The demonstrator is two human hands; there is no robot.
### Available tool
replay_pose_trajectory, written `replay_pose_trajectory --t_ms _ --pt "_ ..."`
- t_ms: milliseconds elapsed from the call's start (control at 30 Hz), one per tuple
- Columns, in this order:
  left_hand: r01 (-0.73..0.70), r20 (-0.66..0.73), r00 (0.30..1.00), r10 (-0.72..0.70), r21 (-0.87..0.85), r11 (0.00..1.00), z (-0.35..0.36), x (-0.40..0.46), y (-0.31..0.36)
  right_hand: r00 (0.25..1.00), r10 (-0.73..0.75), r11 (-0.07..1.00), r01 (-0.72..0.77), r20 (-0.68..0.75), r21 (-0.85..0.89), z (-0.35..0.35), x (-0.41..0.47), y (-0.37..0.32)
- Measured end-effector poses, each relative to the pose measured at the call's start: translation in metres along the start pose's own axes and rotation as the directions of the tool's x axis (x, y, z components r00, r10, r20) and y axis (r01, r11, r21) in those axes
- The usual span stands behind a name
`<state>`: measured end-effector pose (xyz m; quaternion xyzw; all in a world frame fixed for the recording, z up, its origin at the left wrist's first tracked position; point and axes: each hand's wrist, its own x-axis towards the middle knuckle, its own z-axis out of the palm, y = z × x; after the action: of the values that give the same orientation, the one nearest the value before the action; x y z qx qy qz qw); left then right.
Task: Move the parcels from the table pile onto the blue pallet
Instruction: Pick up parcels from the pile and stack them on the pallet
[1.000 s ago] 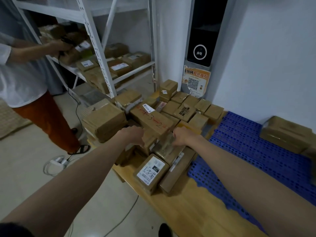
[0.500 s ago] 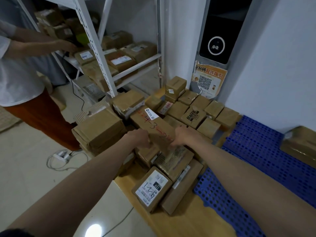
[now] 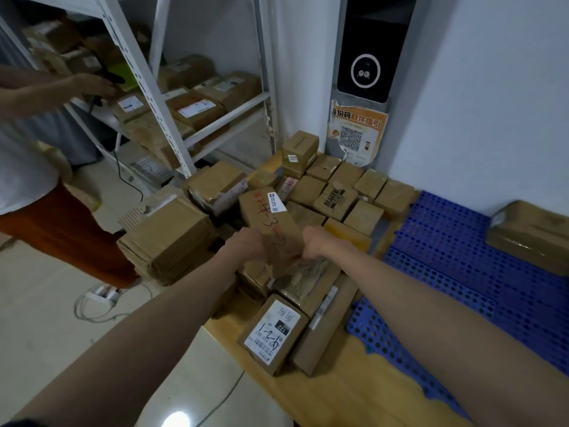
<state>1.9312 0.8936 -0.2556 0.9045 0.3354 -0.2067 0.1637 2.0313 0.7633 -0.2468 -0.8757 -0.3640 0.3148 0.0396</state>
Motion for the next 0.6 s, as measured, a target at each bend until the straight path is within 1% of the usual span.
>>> replay_pose_trajectory --t_ms 167,233,367,400,467,533,600 --pt "-0.092 -0.033 0.995 0.092 -0.008 0.996 -0.007 -0.027 0.007 0.998 0.048 0.997 -0.045 -0.037 0.064 0.003 -0.037 -0.001" --pt "-0.155 -0.060 0.986 0.154 -0.012 0.988 -0.007 -0.043 0.012 0.996 0.077 0.994 -0.072 -0.052 0.087 0.005 -0.056 0.003" --pt "-0.324 -0.121 0.939 0.322 0.003 0.946 0.006 -0.073 0.024 0.984 0.155 0.978 -0.139 -0.089 0.157 0.016 -0.106 0.011" --pt "-0.360 -0.119 0.926 0.357 0.003 0.933 0.009 -0.082 0.028 0.981 0.171 0.973 -0.154 -0.089 0.170 0.021 -0.120 0.014" --pt "-0.399 -0.129 0.906 0.403 0.054 0.915 0.019 -0.099 0.034 0.973 0.211 0.960 -0.190 -0.090 0.205 0.031 -0.150 0.020" --pt "-0.431 -0.160 0.876 0.454 0.158 0.888 0.031 -0.116 0.046 0.964 0.256 0.944 -0.232 -0.076 0.237 0.043 -0.181 0.028" --pt "-0.475 -0.104 0.863 0.495 0.171 0.863 0.048 -0.132 0.063 0.951 0.302 0.913 -0.270 -0.063 0.305 0.059 -0.213 0.041"
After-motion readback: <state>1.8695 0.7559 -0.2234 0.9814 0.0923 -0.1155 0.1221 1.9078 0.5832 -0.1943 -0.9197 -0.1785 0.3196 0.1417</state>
